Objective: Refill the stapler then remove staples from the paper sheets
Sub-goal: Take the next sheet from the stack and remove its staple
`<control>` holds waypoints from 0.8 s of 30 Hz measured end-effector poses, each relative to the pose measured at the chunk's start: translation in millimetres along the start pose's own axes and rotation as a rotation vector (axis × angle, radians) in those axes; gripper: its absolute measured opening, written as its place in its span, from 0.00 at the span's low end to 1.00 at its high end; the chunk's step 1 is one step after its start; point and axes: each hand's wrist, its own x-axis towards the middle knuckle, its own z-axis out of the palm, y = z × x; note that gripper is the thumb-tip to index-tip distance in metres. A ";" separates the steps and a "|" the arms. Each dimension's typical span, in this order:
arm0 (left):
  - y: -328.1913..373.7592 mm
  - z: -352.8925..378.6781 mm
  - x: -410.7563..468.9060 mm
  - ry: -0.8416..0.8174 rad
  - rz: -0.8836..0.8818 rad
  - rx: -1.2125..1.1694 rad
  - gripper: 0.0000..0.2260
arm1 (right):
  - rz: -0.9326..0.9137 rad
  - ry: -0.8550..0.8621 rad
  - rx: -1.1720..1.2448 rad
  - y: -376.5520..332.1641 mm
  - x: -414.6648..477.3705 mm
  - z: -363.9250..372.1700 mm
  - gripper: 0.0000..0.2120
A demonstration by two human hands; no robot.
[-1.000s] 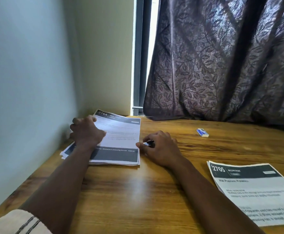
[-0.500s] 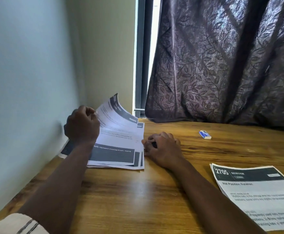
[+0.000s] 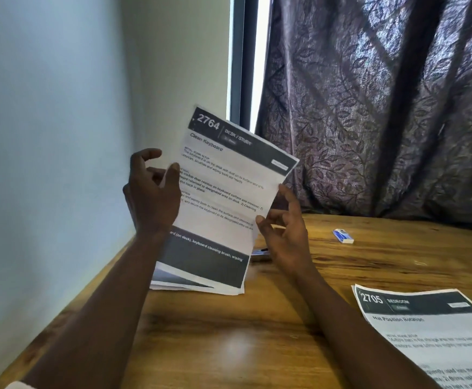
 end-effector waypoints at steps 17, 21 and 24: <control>-14.2 5.4 2.1 -0.250 -0.314 -0.125 0.11 | 0.170 0.064 0.362 -14.2 12.0 -14.4 0.11; -13.2 7.7 -0.7 -0.292 -0.371 -0.259 0.02 | 0.201 0.030 0.371 -17.7 10.1 -19.7 0.13; -16.4 7.8 -3.1 -0.414 -0.292 -0.276 0.05 | 0.152 0.045 0.212 -18.3 9.1 -23.2 0.14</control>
